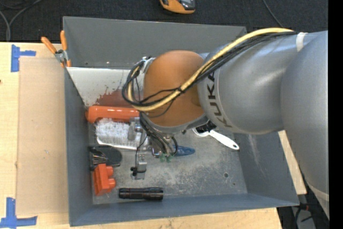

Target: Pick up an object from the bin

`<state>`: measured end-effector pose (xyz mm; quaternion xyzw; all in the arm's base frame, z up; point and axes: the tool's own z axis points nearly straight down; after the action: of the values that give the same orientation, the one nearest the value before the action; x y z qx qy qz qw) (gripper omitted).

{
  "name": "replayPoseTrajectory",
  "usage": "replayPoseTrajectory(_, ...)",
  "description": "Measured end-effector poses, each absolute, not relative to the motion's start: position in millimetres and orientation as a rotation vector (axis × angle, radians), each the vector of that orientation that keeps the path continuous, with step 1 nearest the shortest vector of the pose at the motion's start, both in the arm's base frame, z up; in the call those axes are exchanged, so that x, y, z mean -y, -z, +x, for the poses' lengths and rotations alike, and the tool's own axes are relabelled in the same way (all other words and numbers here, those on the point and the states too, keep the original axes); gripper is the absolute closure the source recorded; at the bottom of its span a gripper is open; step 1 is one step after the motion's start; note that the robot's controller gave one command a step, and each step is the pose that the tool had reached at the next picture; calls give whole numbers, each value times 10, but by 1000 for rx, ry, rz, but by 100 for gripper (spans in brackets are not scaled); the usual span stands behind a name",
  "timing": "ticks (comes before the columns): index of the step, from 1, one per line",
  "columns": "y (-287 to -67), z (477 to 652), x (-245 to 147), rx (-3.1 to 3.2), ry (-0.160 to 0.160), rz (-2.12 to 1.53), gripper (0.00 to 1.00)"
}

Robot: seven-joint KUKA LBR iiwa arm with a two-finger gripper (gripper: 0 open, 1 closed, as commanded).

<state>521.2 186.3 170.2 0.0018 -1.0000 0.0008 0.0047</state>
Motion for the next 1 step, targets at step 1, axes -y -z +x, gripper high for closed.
replayPoseTrajectory(1,-1748,5228,-1849,3139,0,-4,0)
